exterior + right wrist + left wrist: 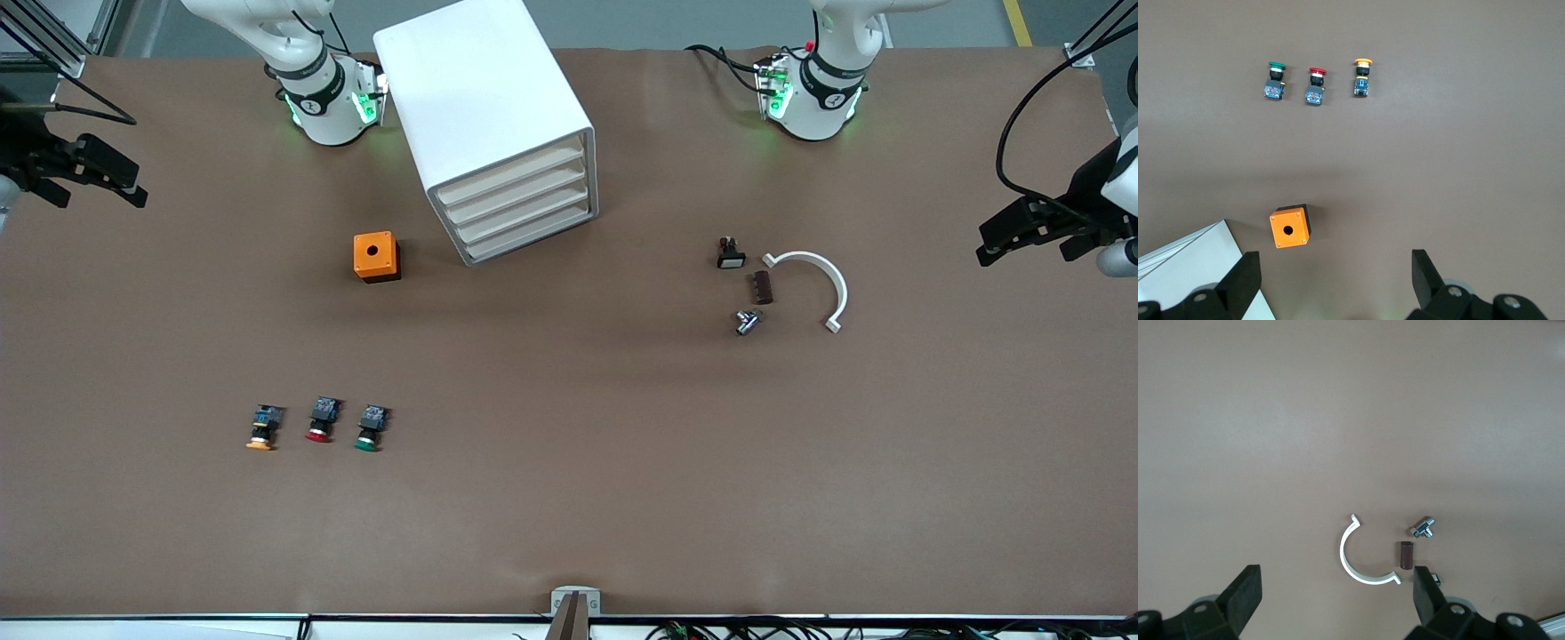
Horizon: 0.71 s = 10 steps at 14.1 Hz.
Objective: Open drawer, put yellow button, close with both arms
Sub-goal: 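Reach the left gripper toward the drawer while the right gripper approaches buttons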
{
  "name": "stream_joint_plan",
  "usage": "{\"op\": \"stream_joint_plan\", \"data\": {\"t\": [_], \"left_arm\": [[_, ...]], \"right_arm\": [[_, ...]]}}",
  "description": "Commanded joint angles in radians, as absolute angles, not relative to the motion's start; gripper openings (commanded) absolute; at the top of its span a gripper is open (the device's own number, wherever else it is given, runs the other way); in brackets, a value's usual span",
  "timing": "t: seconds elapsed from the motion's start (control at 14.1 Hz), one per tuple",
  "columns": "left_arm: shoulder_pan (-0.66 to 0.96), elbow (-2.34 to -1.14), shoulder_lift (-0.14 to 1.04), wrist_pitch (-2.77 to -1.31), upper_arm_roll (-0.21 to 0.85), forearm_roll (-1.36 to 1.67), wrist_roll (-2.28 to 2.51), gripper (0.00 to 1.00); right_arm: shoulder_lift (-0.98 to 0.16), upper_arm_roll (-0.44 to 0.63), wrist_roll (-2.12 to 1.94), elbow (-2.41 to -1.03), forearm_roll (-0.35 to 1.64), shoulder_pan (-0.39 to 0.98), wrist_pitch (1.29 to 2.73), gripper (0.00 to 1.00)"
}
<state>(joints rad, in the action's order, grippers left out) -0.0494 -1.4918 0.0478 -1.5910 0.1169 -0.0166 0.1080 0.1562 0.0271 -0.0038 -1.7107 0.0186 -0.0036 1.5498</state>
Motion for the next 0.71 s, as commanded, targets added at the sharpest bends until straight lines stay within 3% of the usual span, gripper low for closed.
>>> {"op": "stream_joint_plan", "data": {"t": [0.0,0.64], "left_arm": [[-0.055,-1.47,0.055,-1.585,0.118,-0.006,0.103,1.0],[-0.052,-1.479,0.08,-1.582,0.12,0.093,0.167,0.99]], "right_arm": [[0.143,0.025,-0.006,-1.687,0.012,-0.011,1.531,1.0],[0.144,0.023,-0.005,-1.687,0.014,-0.009,1.531,1.0]]}}
